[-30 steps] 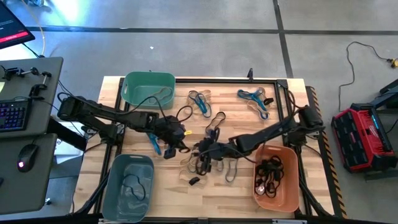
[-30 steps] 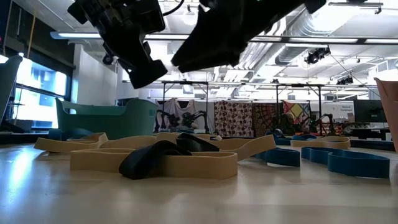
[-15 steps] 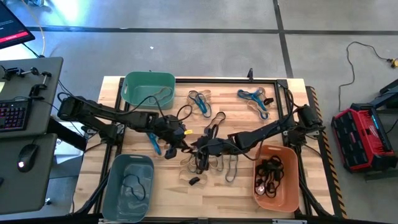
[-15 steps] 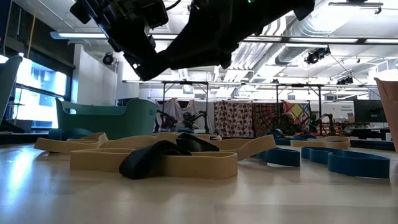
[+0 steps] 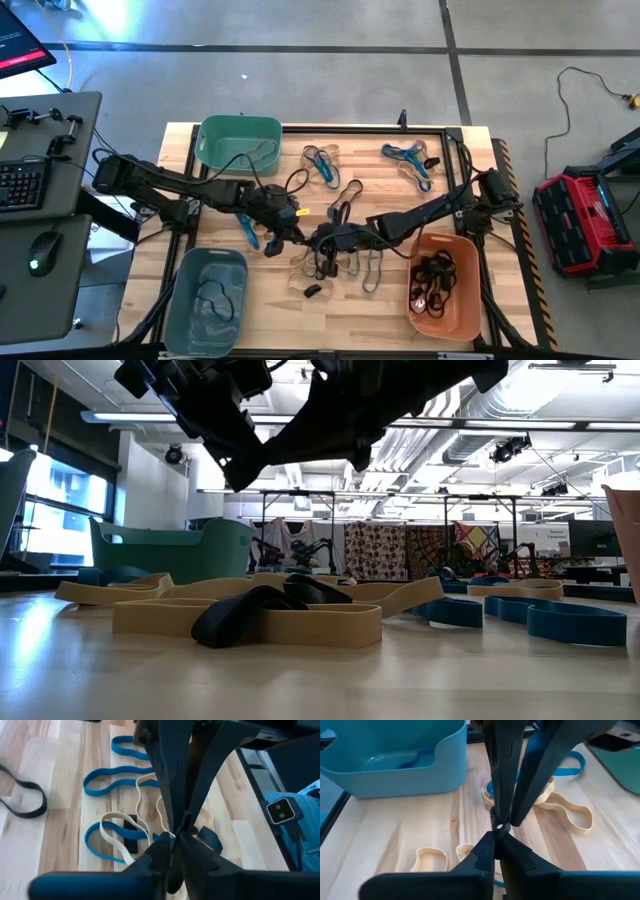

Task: Sort rubber bands into baskets
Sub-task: Put the black rubber band into the orange bin

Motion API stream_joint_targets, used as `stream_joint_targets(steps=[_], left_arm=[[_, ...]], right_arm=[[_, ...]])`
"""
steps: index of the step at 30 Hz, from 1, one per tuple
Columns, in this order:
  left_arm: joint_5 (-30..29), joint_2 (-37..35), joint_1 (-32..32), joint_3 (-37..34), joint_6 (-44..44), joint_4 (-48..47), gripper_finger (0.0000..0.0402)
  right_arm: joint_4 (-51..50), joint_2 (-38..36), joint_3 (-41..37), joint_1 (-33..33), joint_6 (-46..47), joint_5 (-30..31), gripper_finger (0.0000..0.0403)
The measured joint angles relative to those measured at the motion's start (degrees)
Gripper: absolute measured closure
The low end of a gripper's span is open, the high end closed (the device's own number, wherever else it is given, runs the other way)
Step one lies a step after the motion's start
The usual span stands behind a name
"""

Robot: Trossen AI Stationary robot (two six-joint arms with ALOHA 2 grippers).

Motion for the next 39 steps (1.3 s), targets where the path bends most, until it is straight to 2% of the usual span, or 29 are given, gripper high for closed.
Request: stream_joint_targets(steps=[7,15,19,23,29,34,39], left_arm=[[-0.2,-0.1,0.0,0.0,3.5,2.1,0.0294],[-0.2,-0.1,-0.1,-3.0,5.0,13.5,0.025],[-0.2,-0.1,-0.1,-5.6,4.9,20.8,0.0247],[-0.2,-0.1,-0.1,-5.8,4.9,22.7,0.0247],[-0.2,-0.1,-0.1,-5.8,4.6,22.9,0.0247],[-0.2,-0.1,-0.1,-5.8,4.5,22.8,0.0247],[-0.2,-0.1,-0.1,-5.8,4.5,22.8,0.0247]], right_arm=[[-3.2,-0.3,0.0,0.4,1.9,-1.5,0.04],[-22.2,-8.3,0.0,5.1,11.7,-1.3,0.0402],[-33.9,-14.5,0.0,10.0,21.6,-1.3,0.0402],[-47.3,-20.6,0.0,16.6,33.4,-1.4,0.0402],[-63.7,-26.9,0.0,28.4,61.0,-2.3,0.0402],[-70.4,-27.1,-0.6,35.7,76.7,-5.2,0.0403],[-69.1,-26.8,-5.6,37.7,85.6,-14.1,0.0403]])
